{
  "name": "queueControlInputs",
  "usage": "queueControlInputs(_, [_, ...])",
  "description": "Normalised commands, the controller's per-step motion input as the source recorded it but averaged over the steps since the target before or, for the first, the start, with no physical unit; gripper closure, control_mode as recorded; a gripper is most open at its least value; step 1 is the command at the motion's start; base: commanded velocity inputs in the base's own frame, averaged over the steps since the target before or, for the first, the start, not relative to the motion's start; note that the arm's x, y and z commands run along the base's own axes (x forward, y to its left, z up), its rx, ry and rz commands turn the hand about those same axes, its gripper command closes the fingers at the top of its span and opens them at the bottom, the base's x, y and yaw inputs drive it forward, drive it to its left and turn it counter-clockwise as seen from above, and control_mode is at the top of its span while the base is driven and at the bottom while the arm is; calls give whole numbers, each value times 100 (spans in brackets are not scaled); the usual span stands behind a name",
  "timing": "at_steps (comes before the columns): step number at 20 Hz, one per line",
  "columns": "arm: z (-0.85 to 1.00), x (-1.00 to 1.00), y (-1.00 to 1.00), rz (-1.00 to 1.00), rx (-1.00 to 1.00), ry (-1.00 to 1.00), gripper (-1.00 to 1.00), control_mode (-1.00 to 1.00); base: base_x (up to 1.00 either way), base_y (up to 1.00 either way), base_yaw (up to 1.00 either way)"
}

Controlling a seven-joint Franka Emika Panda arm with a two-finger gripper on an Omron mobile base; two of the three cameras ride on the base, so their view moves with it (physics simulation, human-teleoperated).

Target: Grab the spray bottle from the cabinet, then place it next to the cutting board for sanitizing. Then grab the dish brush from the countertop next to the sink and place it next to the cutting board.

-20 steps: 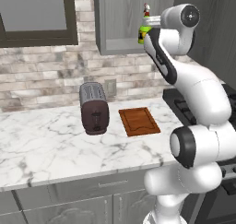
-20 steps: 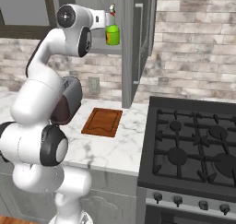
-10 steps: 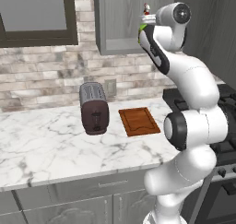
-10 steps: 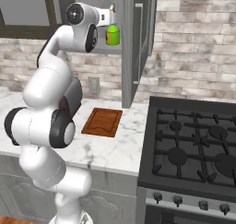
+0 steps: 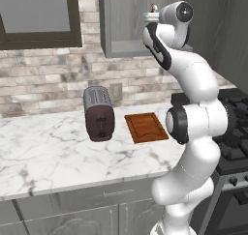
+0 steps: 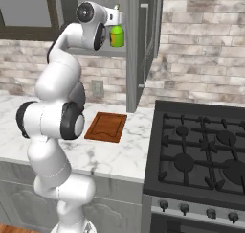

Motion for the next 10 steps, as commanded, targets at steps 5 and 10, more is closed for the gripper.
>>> queueControlInputs(5, [-9, 40, -9, 0, 10, 0, -100, -100, 0, 0, 0])
queueControlInputs(10, [-5, 35, -8, 0, 1, 0, -100, -100, 0, 0, 0])
